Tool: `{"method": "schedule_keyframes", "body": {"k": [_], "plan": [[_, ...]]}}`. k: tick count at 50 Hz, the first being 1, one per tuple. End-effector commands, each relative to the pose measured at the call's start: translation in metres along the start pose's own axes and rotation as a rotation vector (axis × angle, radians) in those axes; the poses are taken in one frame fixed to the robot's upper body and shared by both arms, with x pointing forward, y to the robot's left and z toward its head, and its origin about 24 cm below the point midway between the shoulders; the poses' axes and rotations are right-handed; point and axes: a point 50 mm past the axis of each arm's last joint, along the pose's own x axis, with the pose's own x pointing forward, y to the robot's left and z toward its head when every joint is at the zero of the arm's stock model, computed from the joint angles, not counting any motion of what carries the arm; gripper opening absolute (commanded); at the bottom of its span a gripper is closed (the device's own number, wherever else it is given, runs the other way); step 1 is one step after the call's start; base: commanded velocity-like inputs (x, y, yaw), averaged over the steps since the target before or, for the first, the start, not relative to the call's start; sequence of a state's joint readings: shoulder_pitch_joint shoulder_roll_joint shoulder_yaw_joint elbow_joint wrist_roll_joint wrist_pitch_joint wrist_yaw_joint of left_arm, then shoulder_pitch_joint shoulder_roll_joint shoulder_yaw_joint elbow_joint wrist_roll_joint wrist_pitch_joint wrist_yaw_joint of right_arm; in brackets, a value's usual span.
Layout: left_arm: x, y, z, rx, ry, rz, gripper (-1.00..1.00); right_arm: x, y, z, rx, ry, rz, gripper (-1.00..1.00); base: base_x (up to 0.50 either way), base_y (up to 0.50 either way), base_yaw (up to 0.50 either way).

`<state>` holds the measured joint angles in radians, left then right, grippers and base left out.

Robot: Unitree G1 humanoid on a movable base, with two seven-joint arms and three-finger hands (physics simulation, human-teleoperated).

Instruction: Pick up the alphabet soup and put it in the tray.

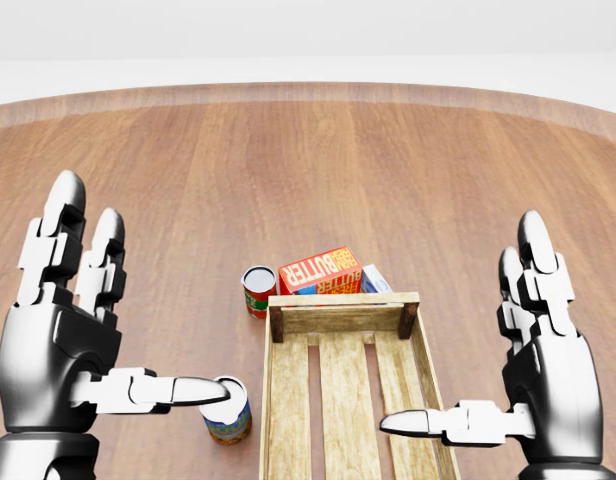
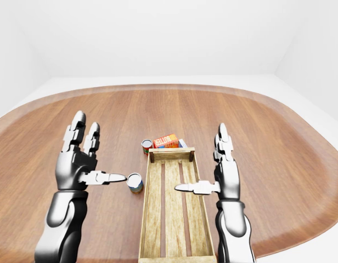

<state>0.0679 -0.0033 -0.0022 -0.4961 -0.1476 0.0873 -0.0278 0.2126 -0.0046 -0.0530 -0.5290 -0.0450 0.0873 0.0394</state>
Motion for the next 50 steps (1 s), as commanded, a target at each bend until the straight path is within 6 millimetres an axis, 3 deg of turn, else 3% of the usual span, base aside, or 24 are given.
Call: {"method": "schedule_keyframes", "body": {"k": [1,4,18,35,50], "plan": [[-0.001,0.002,-0.01,0.013,0.044,0.018,1.0,-0.008,-0.016,0.014,-0.138,-0.037,-0.052,1.0,0.0,0.0,0.0],[-0.001,0.003,-0.009,0.012,0.041,0.019,1.0,-0.008,-0.019,0.006,-0.203,-0.001,-0.071,1.0,0.0,0.0,0.0],[-0.001,0.003,-0.009,0.013,0.039,0.021,1.0,-0.006,-0.013,0.002,-0.183,0.014,-0.048,1.0,0.0,0.0,0.0],[0.0,0.003,-0.01,0.014,0.044,0.02,1.0,-0.002,-0.003,0.027,-0.331,-0.092,0.02,1.0,0.0,0.0,0.0],[0.001,0.006,-0.011,0.024,0.047,0.026,1.0,-0.001,-0.002,0.017,-0.298,-0.053,0.017,1.0,0.0,0.0,0.0]]}}
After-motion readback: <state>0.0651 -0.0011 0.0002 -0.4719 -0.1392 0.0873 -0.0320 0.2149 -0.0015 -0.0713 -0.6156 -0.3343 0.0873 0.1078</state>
